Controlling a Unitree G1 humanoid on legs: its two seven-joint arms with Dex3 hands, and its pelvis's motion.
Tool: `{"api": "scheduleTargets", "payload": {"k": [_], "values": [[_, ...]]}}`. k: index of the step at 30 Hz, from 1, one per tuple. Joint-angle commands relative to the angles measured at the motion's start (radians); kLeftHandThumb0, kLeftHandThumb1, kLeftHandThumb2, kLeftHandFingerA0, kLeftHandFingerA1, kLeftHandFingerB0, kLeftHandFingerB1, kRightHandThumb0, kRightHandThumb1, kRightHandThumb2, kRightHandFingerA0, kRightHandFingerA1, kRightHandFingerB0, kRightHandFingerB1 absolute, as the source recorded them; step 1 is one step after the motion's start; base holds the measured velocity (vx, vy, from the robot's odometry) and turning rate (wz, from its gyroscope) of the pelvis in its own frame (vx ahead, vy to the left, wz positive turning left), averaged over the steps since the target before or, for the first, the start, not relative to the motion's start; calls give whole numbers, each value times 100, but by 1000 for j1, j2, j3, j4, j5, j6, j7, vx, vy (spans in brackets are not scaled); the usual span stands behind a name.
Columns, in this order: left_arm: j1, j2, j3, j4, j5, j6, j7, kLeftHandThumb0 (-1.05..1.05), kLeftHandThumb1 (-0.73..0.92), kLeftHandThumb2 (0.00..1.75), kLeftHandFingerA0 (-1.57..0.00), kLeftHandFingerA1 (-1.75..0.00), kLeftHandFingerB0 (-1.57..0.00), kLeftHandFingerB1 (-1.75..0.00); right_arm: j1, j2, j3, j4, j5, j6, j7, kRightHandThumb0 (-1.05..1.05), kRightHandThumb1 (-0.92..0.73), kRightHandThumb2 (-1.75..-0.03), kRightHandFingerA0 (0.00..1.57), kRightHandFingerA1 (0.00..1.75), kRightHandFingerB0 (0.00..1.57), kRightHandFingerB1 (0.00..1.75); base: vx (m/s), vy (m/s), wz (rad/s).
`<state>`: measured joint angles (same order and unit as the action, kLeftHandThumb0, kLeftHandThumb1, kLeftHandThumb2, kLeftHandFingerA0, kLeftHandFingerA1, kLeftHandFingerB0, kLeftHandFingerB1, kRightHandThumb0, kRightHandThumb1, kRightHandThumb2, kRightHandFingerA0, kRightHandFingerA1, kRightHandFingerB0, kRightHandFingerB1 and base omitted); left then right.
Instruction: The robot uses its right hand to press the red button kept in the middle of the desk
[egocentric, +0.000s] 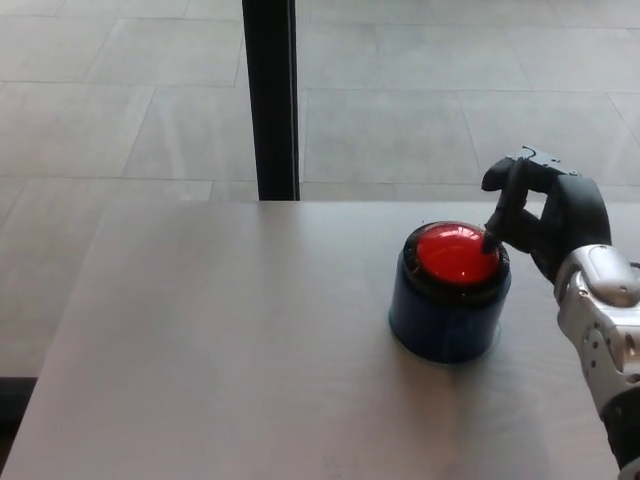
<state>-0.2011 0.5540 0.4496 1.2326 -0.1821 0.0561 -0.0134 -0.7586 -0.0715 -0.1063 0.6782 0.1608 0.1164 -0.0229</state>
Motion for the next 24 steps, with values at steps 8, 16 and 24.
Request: {"api": "scheduleTargets", "payload": {"k": [8, 16, 24], "values": [[8, 24, -3, 4, -2, 8, -1, -74, 92, 119, -37, -120, -25, -91, -137, -63, -37, -58, 17, 156, 32, -20, -59, -114, 90, 175, 75, 157, 0, 0, 0], [25, 24, 0, 10, -1, 6, 0, -75, 92, 117, -39, -116, -24, -86, -233, -136, -85, -76, 17, 153, 44, -17, -48, -128, 95, 175, 80, 158, 0, 0, 0], [34, 21, 10, 14, -12, 2, 3, -75, 92, 116, -39, -120, -25, -91, -238, -343, -238, -66, 64, 167, 76, -16, -48, -130, 94, 175, 80, 156, 0, 0, 0]]}}
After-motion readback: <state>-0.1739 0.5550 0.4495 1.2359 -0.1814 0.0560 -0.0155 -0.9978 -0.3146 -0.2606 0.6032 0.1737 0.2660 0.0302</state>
